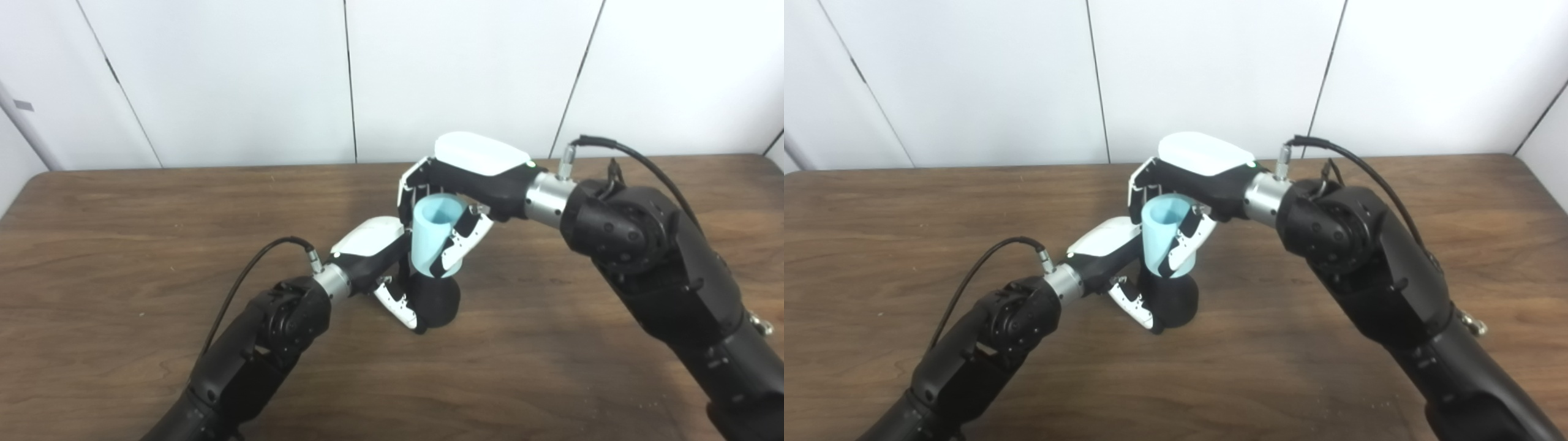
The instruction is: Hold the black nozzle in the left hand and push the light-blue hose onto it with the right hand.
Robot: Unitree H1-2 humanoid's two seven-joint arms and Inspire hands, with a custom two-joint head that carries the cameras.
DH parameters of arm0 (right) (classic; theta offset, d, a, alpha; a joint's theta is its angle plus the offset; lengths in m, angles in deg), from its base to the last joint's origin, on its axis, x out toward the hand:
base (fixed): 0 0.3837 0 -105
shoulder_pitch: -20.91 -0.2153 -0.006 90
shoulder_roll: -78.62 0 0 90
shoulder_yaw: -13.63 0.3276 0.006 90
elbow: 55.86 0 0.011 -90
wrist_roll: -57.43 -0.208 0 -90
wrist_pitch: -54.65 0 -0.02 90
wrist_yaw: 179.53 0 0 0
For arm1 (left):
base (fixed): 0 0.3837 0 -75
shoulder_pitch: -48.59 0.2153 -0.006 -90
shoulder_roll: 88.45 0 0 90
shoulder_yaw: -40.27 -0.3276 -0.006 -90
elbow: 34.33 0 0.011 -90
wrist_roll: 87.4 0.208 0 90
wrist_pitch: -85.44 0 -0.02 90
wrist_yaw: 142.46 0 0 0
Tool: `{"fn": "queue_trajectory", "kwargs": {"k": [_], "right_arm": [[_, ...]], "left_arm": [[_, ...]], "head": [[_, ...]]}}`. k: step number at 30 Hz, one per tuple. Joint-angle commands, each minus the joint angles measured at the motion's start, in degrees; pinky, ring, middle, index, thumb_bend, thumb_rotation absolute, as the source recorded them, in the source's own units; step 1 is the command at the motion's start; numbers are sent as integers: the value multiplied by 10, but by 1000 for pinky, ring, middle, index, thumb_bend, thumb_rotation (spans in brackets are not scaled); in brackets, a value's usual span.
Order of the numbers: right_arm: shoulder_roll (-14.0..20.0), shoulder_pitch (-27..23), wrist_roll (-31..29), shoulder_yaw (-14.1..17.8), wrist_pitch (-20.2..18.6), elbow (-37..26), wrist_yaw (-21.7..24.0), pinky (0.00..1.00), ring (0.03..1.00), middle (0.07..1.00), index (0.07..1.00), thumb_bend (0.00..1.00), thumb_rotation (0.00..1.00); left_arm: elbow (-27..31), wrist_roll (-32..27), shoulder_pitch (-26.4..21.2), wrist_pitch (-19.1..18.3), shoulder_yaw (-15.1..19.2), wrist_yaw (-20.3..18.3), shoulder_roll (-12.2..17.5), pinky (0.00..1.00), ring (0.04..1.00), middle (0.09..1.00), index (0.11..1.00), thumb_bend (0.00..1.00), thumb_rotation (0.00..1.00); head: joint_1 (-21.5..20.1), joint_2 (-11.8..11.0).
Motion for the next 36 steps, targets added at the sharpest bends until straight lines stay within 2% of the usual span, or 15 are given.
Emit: {"fn": "queue_trajectory", "kwargs": {"k": [1,8,21,23,24,25,27,29,32,36], "right_arm": [[15,14,0,-9,-1,6,19,353,426,474,529,500,0],[12,26,4,-8,-13,-1,10,352,433,473,513,501,0],[11,35,-3,-19,12,8,-10,351,449,486,505,501,0],[14,29,-7,-17,17,6,-8,332,437,509,536,496,0],[18,26,-5,-16,18,1,-7,367,495,638,658,484,0],[20,22,-2,-15,16,-6,-5,422,606,750,742,681,15],[24,15,7,-8,20,-23,-10,545,779,898,850,877,81],[24,13,12,-1,26,-32,-17,667,870,950,892,936,140],[21,22,29,14,45,-40,-49,782,943,991,936,975,211],[15,35,44,31,57,-44,-69,813,975,1000,963,982,242]], "left_arm": [[-14,9,11,-16,-7,-27,7,1000,602,485,484,526,0],[-12,11,12,-18,-6,-27,6,1000,600,484,484,526,0],[-11,12,12,-19,-5,-26,6,1000,597,469,491,526,0],[-13,13,12,-18,-5,-25,6,1000,597,471,491,526,0],[-14,13,12,-17,-5,-25,5,1000,597,471,491,526,0],[-15,13,12,-17,-6,-24,5,1000,597,472,490,526,0],[-16,13,12,-17,-6,-24,5,1000,597,478,487,526,0],[-16,13,12,-17,-6,-24,4,1000,597,475,489,526,0],[-19,12,12,-14,-7,-25,3,1000,597,475,489,526,0],[-22,12,11,-12,-8,-25,3,1000,598,483,485,526,0]], "head": [[2,2],[2,4],[4,5],[3,2],[3,2],[3,1],[0,0],[0,0],[-2,1],[-3,1]]}}
